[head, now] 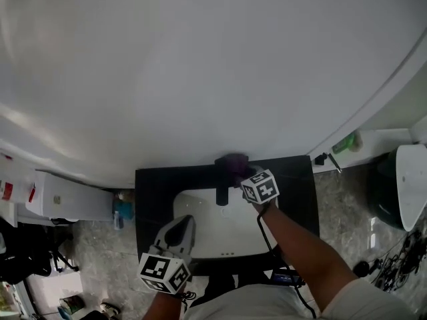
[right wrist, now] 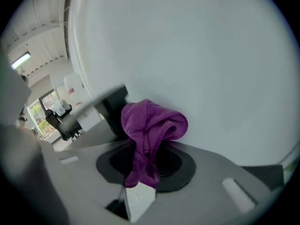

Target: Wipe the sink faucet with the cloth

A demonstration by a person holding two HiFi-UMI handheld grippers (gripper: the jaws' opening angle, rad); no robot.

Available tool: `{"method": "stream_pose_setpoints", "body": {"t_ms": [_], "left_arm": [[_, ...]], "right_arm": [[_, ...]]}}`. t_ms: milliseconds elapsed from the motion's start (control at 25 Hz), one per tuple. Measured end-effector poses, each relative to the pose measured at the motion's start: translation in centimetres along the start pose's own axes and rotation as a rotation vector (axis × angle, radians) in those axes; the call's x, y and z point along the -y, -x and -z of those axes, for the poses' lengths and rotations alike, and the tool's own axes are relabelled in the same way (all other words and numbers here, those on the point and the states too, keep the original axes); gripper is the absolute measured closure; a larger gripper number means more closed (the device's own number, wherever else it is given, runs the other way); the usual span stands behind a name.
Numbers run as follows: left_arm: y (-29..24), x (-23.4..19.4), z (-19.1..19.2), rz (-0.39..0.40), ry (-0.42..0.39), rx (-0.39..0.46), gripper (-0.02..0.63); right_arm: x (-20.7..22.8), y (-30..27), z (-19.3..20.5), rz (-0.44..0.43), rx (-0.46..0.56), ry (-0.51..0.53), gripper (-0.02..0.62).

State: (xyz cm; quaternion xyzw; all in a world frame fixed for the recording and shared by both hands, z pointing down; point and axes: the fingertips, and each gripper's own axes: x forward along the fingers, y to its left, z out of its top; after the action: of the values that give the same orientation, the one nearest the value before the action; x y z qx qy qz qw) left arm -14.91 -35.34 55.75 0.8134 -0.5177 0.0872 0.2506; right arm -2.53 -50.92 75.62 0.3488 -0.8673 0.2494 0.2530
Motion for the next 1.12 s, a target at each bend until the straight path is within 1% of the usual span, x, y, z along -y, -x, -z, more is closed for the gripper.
{"method": "stream_pose_setpoints", "body": {"t_ms": [80, 120, 160, 240, 320, 440, 520, 560, 600, 680, 760, 840, 960, 1040, 1120], "left_arm": [[0.7, 0.3, -0.9, -0.003, -0.011, 0.014, 0.6], [0.9, 0.4, -1.1, -0.004, -0.013, 0.019, 0.6], [1.0, 0.4, -1.2, -0.007, -0.011, 0.021, 0.6], [1.2, 0.6, -1.2, -0.016, -0.023, 0.018, 0.6], [1.4, 0.9, -1.1, -0.022, -0.053, 0.01, 0.6], [1.4, 0.7, -0.4, -0.029, -0.056, -0.001, 0.6], [1.6, 0.4, 0.3, -0.039, -0.048, -0.01, 0.6], [1.8, 0.4, 0.7, -0.042, -0.041, -0.013, 0.6], [2.1, 0.4, 1.0, -0.042, -0.036, -0.016, 0.6], [2.6, 0.8, 1.2, -0.036, -0.032, -0.019, 0.6], [3.2, 1.7, 0.5, -0.021, -0.028, -0.013, 0.6], [3.7, 2.8, -0.7, 0.006, -0.025, 0.002, 0.6], [4.0, 4.1, -3.9, 0.057, -0.062, 0.048, 0.6], [4.2, 5.4, -6.2, 0.091, -0.099, 0.088, 0.6], [4.9, 7.0, -7.8, 0.118, -0.122, 0.12, 0.6]], "right_arm": [[-1.7, 3.8, -3.9, -0.016, 0.123, 0.037, 0.495], [-2.4, 4.8, -5.1, -0.024, 0.157, 0.058, 0.497], [-2.6, 4.9, -5.4, -0.03, 0.163, 0.063, 0.498], [-2.2, 3.1, -3.8, -0.036, 0.116, 0.032, 0.497], [-1.5, 0.5, -0.5, -0.033, 0.04, -0.004, 0.495], [-0.5, -2.7, 3.8, -0.021, -0.047, -0.025, 0.495], [-0.1, -3.7, 5.2, -0.015, -0.08, -0.016, 0.495], [0.0, -3.5, 5.2, -0.009, -0.085, -0.003, 0.495], [-0.1, -2.9, 4.6, 0.0, -0.079, 0.011, 0.495], [-0.9, -0.2, 2.4, 0.016, -0.034, 0.029, 0.495], [-2.4, 4.1, -0.5, 0.021, 0.036, 0.044, 0.495], [-4.7, 8.9, -3.3, 0.013, 0.103, 0.082, 0.494], [-9.0, 15.4, -8.1, -0.035, 0.201, 0.161, 0.494], [-11.9, 19.7, -11.0, -0.079, 0.269, 0.178, 0.493], [-14.5, 24.0, -12.8, -0.11, 0.335, 0.17, 0.494]]}}
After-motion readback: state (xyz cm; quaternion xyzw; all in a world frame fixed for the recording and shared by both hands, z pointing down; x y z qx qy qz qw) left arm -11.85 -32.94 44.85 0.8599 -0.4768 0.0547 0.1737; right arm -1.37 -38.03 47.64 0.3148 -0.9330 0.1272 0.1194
